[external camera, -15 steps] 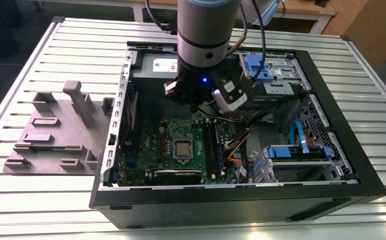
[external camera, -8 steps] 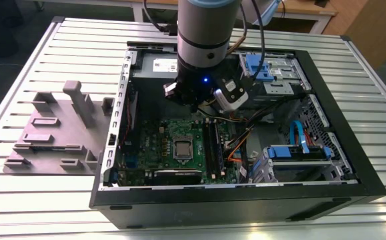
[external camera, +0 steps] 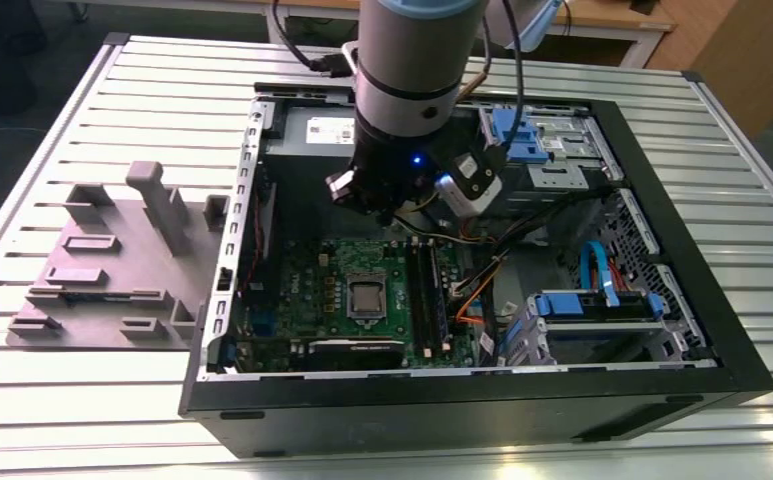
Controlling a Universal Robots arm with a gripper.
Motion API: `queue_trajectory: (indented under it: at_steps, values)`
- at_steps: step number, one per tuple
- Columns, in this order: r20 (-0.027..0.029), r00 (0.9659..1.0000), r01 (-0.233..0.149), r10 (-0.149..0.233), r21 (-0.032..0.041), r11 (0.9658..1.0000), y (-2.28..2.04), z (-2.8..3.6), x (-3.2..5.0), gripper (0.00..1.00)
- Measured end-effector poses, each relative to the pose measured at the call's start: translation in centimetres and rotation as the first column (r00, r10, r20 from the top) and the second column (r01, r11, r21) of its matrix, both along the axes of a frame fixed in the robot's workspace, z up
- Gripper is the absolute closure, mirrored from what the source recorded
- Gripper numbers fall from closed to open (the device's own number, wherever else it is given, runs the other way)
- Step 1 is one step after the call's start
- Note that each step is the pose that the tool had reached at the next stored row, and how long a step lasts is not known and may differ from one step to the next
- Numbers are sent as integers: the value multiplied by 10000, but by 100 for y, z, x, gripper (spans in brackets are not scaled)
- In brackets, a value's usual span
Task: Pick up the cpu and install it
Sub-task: 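Install the first cpu locking lever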
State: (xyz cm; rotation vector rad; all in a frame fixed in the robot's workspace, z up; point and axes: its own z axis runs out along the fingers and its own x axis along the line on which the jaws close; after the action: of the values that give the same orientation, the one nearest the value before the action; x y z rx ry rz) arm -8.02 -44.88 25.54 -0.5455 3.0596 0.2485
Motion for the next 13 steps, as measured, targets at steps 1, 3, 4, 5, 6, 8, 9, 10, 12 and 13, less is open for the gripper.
queue_trajectory:
  at_steps: [1,3,4,5,6,8,9,10,12,13]
  values:
    - [0,9998,-181,181,-1,9998,0,-2,0,90]
    - [0,9985,-540,540,-1,9985,0,-5,0,90]
    - [0,9973,-737,737,-1,9973,0,-6,0,90]
    - [-1,9958,-914,914,-1,9958,0,-8,0,90]
    - [0,9940,-1095,1095,-1,9940,0,-8,0,90]
    - [1,9902,-1398,1398,9,9902,-1,-9,-1,90]
    - [4,9885,-1509,1509,18,9885,0,-9,0,90]
    - [6,9874,-1579,1579,25,9874,0,-10,1,90]
    - [6,9872,-1597,1597,26,9872,0,-10,2,90]
    - [6,9871,-1598,1598,29,9871,0,-10,2,90]
